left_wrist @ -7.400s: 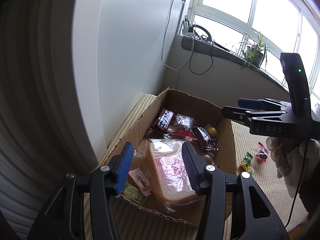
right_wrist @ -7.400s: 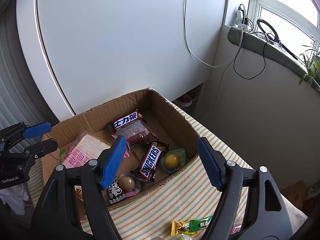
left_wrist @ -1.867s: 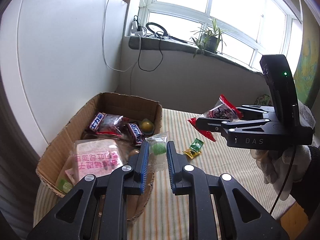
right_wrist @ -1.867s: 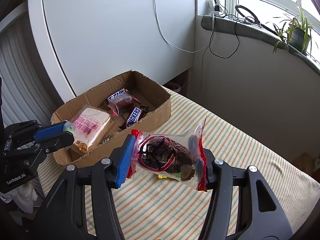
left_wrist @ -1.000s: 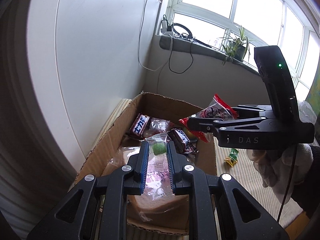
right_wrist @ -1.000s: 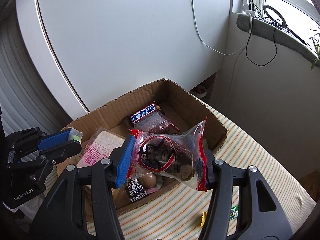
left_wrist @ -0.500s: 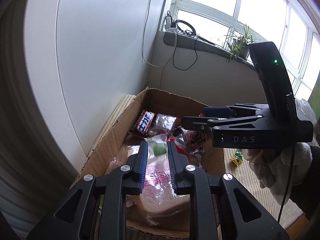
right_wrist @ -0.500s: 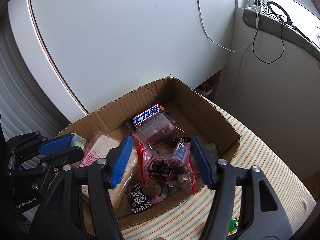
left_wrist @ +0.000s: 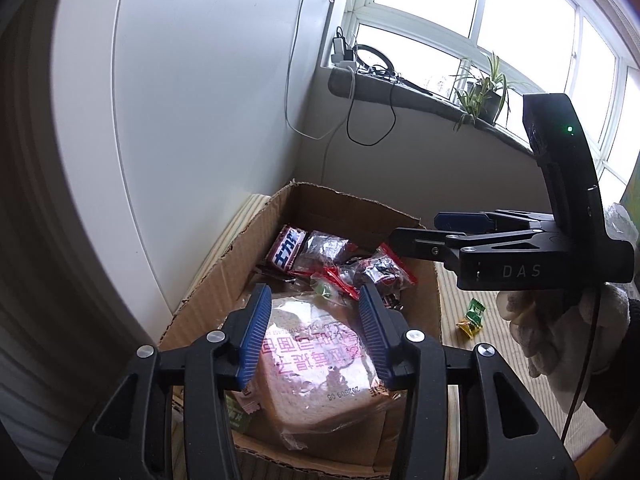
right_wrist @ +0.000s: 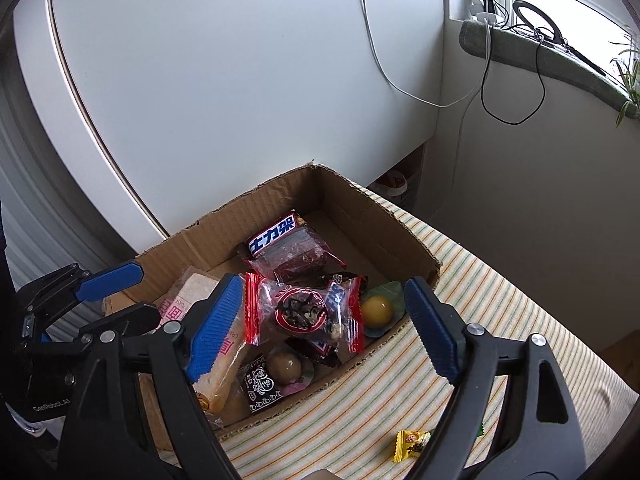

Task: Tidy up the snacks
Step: 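Move both open tools back to the yellow and green candies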

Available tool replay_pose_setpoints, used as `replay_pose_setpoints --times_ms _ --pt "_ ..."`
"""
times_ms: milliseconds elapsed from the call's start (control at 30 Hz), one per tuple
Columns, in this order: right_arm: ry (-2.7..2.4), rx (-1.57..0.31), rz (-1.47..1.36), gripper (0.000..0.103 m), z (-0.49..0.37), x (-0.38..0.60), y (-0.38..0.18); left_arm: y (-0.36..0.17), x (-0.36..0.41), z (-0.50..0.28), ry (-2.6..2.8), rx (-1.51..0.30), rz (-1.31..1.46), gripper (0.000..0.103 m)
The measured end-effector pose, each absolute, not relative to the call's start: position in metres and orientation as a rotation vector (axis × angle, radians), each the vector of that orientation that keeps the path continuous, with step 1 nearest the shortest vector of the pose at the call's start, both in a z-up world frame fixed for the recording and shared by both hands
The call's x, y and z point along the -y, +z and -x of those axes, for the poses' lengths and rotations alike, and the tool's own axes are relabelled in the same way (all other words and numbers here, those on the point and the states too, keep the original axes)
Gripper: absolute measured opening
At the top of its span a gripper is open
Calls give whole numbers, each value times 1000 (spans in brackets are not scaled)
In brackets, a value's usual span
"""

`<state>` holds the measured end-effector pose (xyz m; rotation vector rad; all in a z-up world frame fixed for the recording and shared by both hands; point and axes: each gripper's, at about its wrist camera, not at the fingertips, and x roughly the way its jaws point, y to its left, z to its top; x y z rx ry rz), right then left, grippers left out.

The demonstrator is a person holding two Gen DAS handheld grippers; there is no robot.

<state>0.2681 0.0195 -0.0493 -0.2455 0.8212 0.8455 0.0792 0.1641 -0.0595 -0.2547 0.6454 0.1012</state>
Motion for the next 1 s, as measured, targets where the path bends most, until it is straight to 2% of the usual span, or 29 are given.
replay_pose_setpoints --times_ms 333,733,800,933,1000 --pt "776 -822 191 86 -273 54 -42 -48 -146 -73 72 -618 247 44" --pt "730 -912 155 85 -289 114 -72 -39 -100 -75 -13 -607 215 44" --pt "751 -929 168 80 -289 112 -79 -38 -91 -75 -30 -606 210 44" --pt "791 -950 254 61 -285 105 -96 -37 -72 -74 -72 -616 199 44" --pt "804 -957 286 59 -284 102 -105 -39 -62 -73 -92 -624 191 44"
